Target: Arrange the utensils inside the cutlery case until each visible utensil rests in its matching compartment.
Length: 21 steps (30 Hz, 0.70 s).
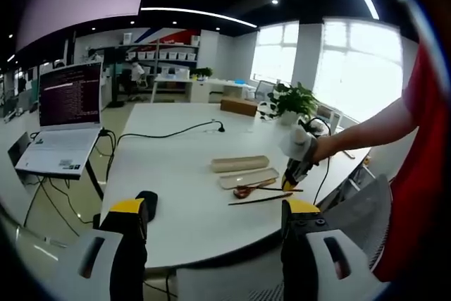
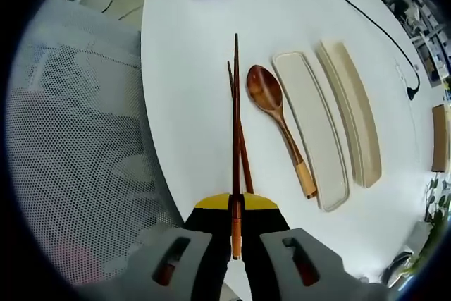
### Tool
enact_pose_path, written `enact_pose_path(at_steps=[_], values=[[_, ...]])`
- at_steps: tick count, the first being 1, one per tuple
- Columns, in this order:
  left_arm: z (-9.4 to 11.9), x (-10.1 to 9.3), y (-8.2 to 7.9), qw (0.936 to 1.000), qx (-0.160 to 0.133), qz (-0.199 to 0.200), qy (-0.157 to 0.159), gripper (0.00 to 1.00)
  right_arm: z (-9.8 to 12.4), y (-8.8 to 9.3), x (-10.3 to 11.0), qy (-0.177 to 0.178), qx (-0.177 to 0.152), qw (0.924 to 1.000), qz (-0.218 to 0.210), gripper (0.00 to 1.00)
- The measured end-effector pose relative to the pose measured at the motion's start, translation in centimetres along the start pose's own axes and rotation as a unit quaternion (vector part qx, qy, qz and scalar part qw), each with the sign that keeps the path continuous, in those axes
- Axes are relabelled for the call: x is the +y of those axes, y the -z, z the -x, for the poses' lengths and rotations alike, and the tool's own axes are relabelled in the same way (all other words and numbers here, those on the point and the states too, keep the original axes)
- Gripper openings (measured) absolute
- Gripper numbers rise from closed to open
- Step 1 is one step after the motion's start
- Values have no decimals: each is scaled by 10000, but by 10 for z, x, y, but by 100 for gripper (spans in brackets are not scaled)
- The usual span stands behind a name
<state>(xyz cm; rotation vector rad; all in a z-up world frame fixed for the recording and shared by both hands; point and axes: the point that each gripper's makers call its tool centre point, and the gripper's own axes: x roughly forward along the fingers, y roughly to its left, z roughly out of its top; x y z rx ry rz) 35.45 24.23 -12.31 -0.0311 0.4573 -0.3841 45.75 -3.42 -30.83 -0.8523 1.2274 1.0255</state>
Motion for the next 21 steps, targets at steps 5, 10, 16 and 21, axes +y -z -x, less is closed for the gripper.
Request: enact_pose_path(at_steps=[5, 10, 16, 21], values=[[-1, 1, -6, 10000, -51, -13, 1, 80, 5, -3, -9, 35, -144, 9998, -159, 0], [-3, -1, -8, 9999, -24, -105, 44, 80, 9, -3, -9, 27, -237, 9992, -334, 0], [-4, -3, -5, 9999, 46, -115, 83, 80, 10, 1, -10, 38, -208, 9994, -287, 0], [-6, -4, -5, 9998, 89, -164, 110, 80, 16, 2, -13, 85, -186, 9996, -199, 0]])
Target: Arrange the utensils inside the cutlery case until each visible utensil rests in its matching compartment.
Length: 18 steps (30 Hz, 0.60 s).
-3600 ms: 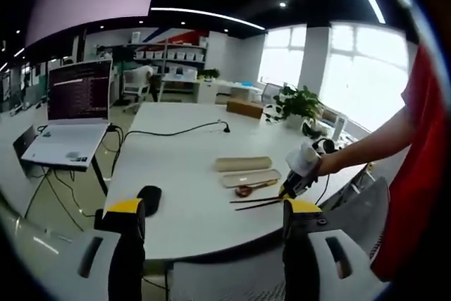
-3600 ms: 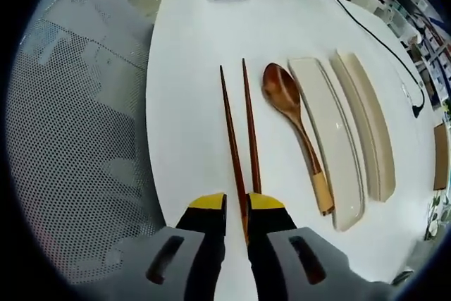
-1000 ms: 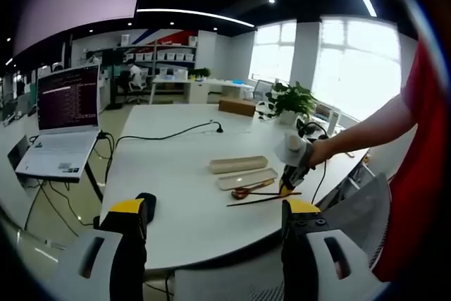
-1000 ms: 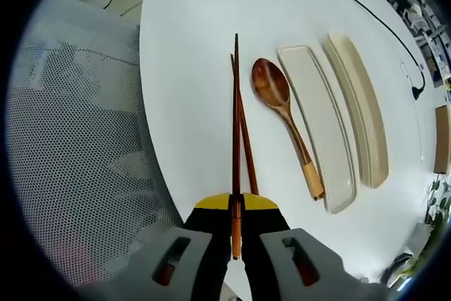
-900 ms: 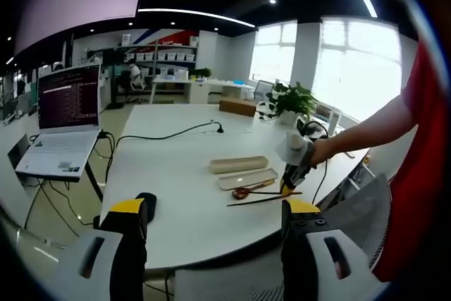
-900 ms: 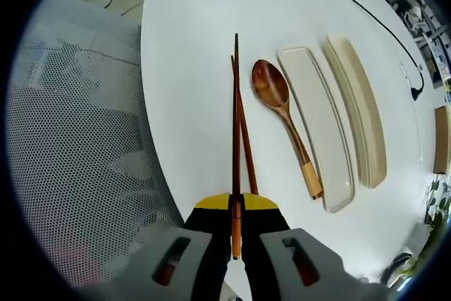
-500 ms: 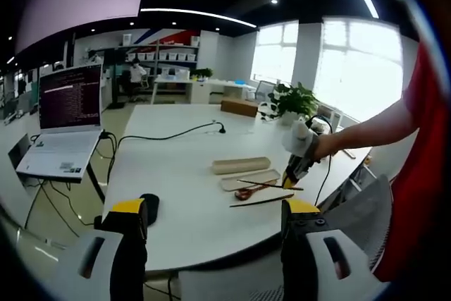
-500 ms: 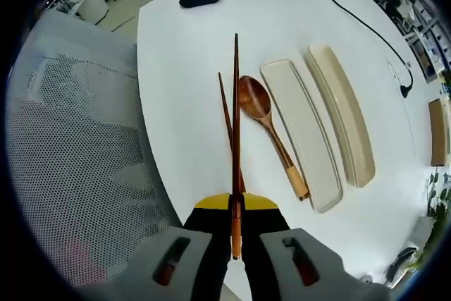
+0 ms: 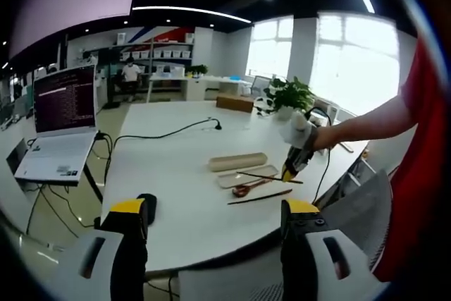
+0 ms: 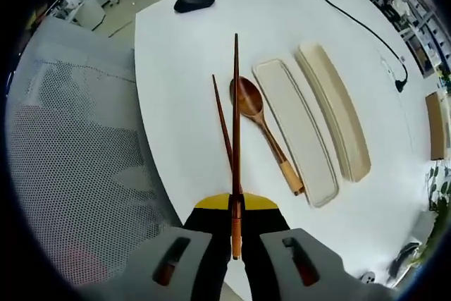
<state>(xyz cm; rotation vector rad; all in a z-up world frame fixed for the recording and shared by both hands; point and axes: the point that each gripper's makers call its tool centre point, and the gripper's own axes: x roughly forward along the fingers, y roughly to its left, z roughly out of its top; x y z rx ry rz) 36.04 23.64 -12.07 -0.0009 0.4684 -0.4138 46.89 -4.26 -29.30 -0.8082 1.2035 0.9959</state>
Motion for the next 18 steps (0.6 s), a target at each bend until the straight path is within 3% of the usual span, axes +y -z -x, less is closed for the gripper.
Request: enact_pose_path(at_steps=[8, 18], values=[[-3, -1, -4, 10000, -22, -35, 44, 79, 20, -3, -18, 168, 81, 9996, 205, 0], [-6, -1, -3, 10000, -15, -14, 50, 79, 38, -9, -34, 208, -48, 9994, 286, 0]])
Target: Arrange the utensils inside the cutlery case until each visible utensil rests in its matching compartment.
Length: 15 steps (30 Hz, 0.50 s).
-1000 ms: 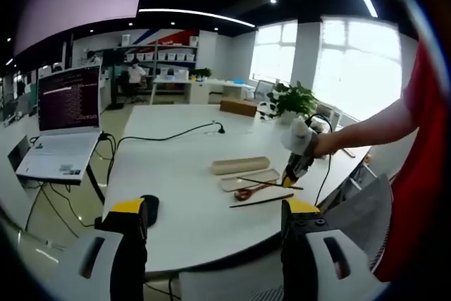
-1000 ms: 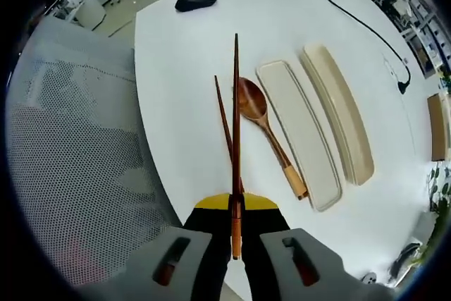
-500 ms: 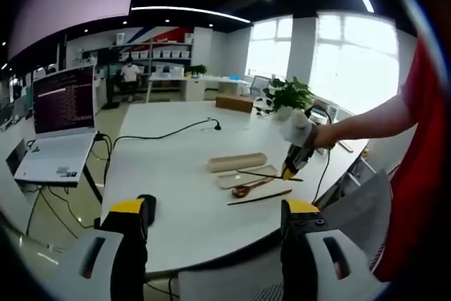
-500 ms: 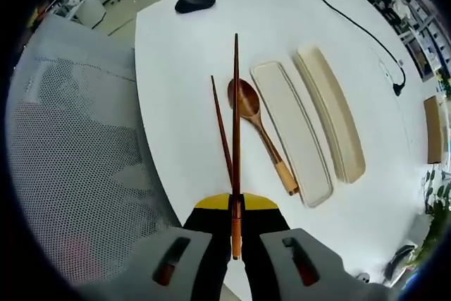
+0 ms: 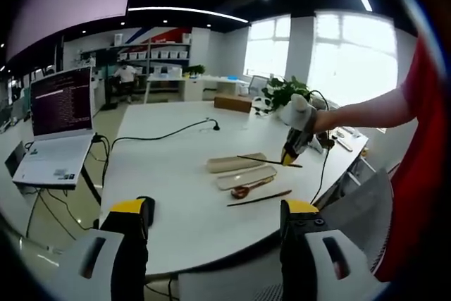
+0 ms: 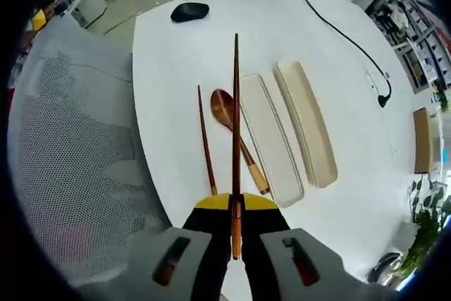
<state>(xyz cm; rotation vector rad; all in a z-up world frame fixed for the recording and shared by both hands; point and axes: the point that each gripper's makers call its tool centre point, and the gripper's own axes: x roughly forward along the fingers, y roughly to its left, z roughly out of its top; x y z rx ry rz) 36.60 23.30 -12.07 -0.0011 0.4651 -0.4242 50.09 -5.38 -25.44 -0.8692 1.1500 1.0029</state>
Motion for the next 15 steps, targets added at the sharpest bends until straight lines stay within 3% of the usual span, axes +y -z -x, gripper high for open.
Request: enact_pose_path(at_steps=[15], values=[[5, -1, 4, 10000, 56, -7, -29, 79, 9, -9, -10, -15, 19, 10000, 2, 0]])
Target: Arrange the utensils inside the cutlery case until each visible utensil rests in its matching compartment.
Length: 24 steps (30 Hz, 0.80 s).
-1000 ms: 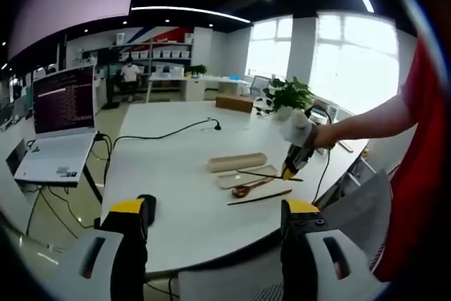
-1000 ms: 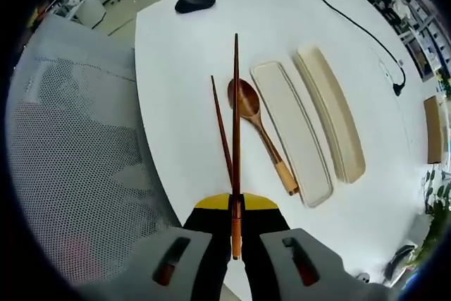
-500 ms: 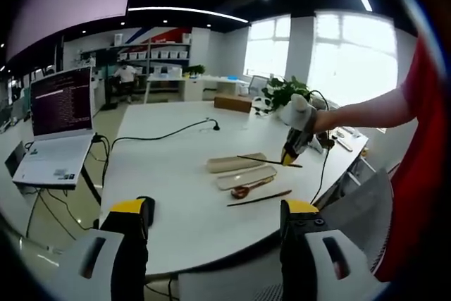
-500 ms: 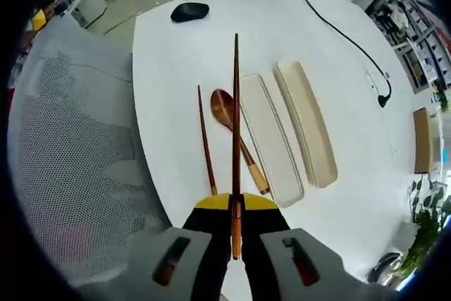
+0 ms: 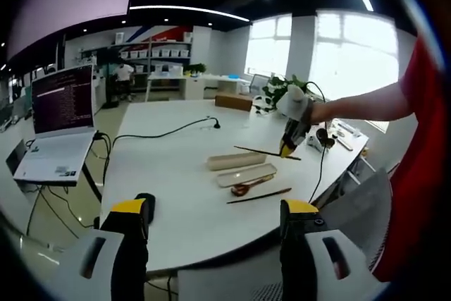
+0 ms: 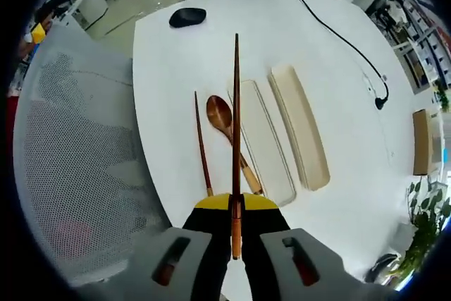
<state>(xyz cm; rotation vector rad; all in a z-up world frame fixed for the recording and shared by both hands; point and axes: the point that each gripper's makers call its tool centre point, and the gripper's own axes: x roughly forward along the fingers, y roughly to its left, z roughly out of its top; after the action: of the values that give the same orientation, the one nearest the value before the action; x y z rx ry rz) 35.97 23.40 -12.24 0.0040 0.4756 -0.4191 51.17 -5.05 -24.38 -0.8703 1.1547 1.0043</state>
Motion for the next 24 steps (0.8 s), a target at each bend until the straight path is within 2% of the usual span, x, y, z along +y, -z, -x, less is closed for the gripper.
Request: enact_pose_path(at_steps=[7, 13, 19, 24], values=[[-1, -4, 0, 10000, -15, 4, 28, 78, 3, 1, -6, 59, 29, 9999, 153, 0], [-2, -6, -2, 10000, -5, -66, 62, 78, 12, -2, -19, 275, -56, 9989, 382, 0], [-2, -7, -5, 9999, -77, -51, 46, 78, 16, 1, -20, 256, -77, 9991, 334, 0], [-4, -10, 0, 9999, 47, -93, 106, 78, 14, 5, -25, 272, 7, 9991, 335, 0]])
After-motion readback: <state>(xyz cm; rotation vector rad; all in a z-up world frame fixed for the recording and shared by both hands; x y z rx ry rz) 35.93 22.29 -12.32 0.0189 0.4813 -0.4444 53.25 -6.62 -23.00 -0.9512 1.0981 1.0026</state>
